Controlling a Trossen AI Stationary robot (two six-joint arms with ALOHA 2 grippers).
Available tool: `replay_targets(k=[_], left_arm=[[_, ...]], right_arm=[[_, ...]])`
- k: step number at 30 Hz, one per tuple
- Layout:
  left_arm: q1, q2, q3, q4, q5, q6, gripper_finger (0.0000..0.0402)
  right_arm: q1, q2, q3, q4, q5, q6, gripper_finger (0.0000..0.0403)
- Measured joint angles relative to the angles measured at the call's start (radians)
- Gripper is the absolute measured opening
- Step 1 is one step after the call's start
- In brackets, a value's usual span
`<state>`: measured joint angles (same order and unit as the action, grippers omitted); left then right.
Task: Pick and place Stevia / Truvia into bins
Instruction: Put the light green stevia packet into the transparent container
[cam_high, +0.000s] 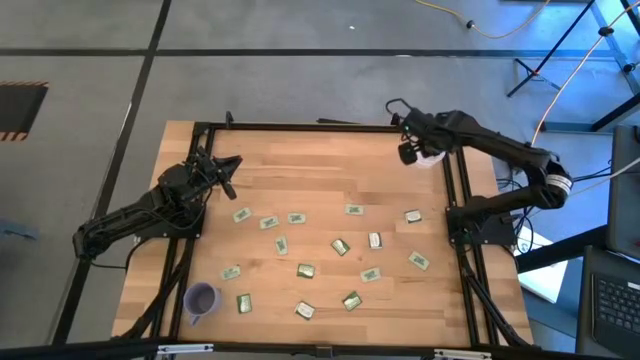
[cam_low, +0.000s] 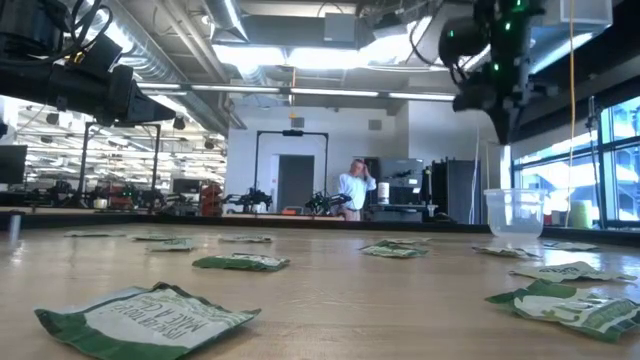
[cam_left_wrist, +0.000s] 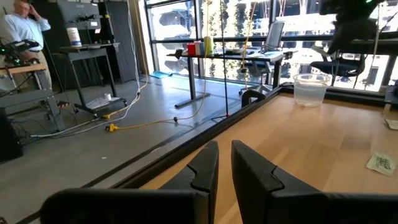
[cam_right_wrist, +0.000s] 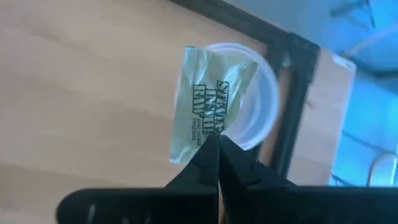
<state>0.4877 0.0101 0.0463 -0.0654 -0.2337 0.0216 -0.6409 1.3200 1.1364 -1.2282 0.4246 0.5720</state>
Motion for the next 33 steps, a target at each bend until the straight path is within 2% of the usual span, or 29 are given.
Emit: replay_targets(k=[5, 12, 22, 33], left_arm=[[0.0, 0.0, 0.0, 0.0, 0.0, 0.0, 0.004], [0.0, 0.0, 0.0, 0.0, 0.0, 0.0, 0.004], [0.0, 0.0, 0.0, 0.0, 0.0, 0.0, 0.004], [0.0, 0.0, 0.0, 0.0, 0.0, 0.0, 0.004]], right_arm=[[-0.096, 0.033, -0.037, 0.057, 0.0, 0.0, 0.0], [-0.164, 0.087, -0.096, 0.098, 0.001, -0.006, 0.0], [-0.188, 0.148, -0.179, 0.248, 0.002, -0.085, 0.0006], [-0.188, 0.153, -0.18, 0.249, 0.002, -0.145, 0.0043]])
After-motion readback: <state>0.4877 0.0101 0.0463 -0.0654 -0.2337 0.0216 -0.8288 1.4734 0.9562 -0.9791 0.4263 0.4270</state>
